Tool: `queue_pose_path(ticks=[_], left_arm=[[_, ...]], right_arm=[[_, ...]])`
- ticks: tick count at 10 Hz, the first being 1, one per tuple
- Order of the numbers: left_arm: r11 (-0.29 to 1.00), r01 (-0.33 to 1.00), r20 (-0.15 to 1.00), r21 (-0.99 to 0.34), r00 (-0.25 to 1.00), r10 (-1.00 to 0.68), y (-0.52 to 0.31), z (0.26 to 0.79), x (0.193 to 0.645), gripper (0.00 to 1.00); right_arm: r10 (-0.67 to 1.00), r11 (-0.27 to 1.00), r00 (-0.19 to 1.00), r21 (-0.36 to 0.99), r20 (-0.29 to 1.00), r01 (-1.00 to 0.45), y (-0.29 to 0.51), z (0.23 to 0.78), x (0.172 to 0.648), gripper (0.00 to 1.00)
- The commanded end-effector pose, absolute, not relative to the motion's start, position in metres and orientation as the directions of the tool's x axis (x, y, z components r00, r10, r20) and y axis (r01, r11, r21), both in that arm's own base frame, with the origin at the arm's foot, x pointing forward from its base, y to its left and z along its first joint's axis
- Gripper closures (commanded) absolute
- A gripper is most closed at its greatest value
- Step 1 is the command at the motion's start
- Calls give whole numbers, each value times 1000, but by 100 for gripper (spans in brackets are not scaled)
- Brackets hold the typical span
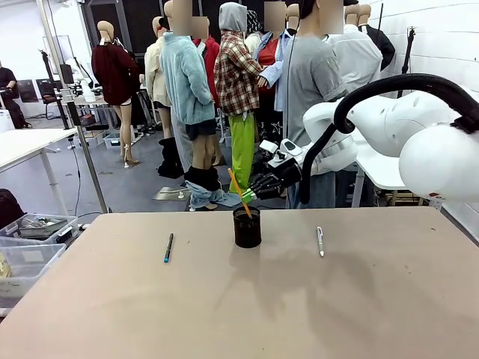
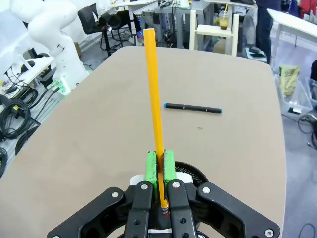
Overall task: Place the pens into the pen holder.
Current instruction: Pick up a writing instrument from the table and place it into the Pen holder.
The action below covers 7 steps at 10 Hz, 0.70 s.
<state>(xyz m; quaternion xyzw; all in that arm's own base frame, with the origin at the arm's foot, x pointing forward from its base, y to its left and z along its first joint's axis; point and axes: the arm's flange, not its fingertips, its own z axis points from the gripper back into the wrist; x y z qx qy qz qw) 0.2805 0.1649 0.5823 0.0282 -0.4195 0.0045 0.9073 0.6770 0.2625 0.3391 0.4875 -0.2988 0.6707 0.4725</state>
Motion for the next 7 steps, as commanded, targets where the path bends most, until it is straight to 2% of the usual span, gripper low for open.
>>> queue_pose_path(ticks=[1,4,7], left_arm=[[998,-42,768,38,640,-3,165,583,282,0],[998,-42,768,38,640,-3,165,583,282,0],[998,-42,768,38,640,-3,165,583,282,0]], right_arm=[[373,-388,-62,94,926,-917,262,337,682,91],[379,-376,-76,79,922,-923,252,341,677,35],[445,-278,-68,65,893,-958,208,363,661,35]])
